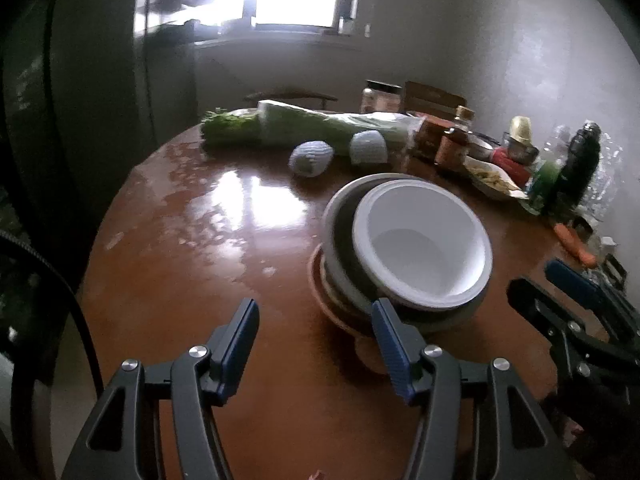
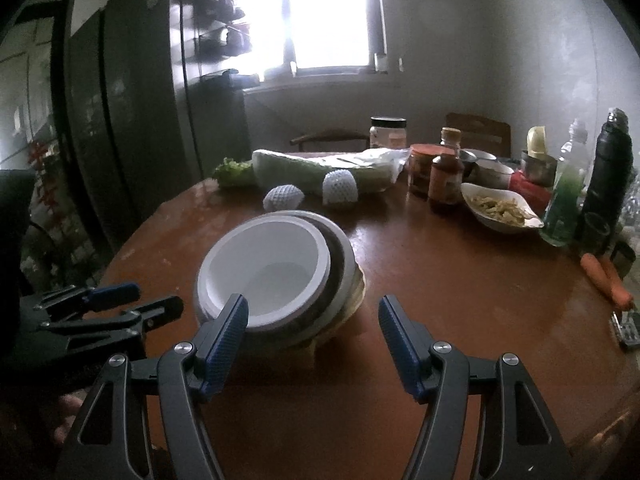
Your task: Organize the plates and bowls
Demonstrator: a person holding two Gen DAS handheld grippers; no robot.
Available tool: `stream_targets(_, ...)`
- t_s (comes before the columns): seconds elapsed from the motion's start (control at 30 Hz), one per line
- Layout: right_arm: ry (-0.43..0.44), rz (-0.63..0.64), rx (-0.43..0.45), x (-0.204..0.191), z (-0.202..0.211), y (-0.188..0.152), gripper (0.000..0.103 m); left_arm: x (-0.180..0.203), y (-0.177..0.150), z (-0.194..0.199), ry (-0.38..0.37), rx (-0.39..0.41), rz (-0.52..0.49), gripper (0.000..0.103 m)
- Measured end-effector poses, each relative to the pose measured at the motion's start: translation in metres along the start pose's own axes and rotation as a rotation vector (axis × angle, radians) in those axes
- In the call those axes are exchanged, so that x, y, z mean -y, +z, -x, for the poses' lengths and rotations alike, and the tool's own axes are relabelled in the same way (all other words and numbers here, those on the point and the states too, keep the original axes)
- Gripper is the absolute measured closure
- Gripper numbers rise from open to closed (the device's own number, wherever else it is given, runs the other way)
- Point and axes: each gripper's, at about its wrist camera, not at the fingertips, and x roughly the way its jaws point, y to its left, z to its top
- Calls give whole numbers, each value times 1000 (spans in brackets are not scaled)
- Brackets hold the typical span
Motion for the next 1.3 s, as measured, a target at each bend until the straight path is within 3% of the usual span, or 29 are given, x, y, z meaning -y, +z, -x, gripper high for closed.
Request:
stream_targets(0.23,18,-35,-51,1,1,-27,34,7,-21,2,18,-16,-14,44)
stream_targets(0.47,-2,-84,-38,6,15,-49,33,12,-38,3,5,-35,1,43)
stream_targets(1.3,-28,-76,-91,3,17,-77,33,14,-60,2,34,-68,-11,43)
